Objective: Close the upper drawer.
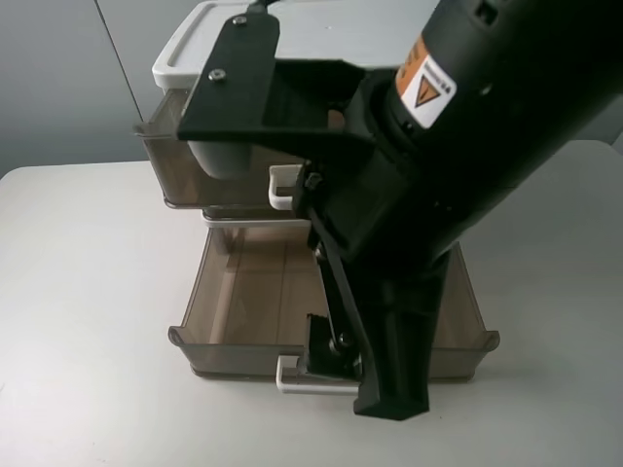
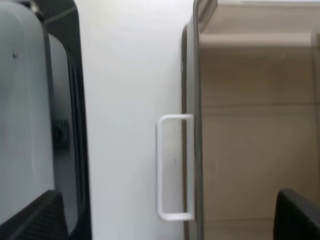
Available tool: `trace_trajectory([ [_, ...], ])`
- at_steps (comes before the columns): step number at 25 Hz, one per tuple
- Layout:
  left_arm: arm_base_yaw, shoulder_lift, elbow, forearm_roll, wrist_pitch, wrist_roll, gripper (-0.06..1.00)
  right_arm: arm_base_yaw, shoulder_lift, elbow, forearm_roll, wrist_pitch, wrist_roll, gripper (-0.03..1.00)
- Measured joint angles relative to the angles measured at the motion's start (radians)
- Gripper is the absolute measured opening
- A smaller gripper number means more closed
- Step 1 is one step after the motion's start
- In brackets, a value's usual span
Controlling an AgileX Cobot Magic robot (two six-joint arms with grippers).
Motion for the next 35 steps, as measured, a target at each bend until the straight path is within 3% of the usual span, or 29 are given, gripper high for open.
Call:
trace_trajectory([
  [3,0.000,0.000,0.000,0.000,0.000,0.000,0.74,-0.010,0.040,0.000,-0.057,-0.017,-0.018,0.63],
  [16,0.000,0.000,0.000,0.000,0.000,0.000,0.74,-0.226,0.112,0.000,-0.057,-0.202,-0.187,0.63],
  [23,0.000,0.000,0.000,0.000,0.000,0.000,0.74,-0.281,0.114,0.002,-0.100,-0.285,-0.204,0.63],
  [29,0.000,0.000,0.000,0.000,0.000,0.000,0.74,-0.280,0.112,0.004,-0.082,-0.268,-0.204,0.63],
  [35,0.000,0.000,0.000,0.000,0.000,0.000,0.74,-0.209,-0.006,-0.003,0.013,-0.109,-0.089,0.63],
])
